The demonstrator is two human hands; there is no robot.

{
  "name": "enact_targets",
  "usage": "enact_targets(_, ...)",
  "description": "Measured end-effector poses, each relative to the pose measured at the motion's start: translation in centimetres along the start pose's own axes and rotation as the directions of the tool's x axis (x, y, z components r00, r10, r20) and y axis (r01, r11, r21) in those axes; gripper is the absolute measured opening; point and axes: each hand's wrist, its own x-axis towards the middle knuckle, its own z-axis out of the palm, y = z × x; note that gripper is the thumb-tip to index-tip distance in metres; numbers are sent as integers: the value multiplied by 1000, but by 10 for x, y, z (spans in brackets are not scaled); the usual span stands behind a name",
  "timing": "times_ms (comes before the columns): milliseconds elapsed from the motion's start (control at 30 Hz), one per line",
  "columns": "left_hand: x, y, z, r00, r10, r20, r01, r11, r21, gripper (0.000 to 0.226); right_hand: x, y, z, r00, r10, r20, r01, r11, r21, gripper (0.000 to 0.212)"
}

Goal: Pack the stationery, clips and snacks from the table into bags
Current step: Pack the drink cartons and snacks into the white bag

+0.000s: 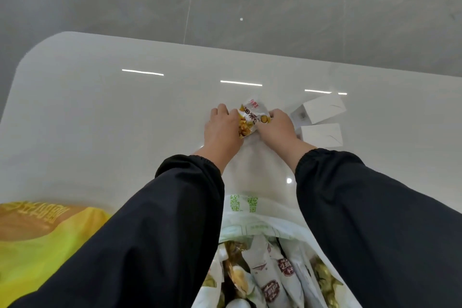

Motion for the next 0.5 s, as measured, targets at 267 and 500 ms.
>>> enact_targets(267,-64,12,-32,942,-101,321,245,859,-449,69,-61,15,-19,998,-47,-46,53,989,138,25)
enact_targets(500,-154,61,-46,931,-112,346,327,677,-659,26,-137,60,-61,999,-47,-14,49,977,209,13)
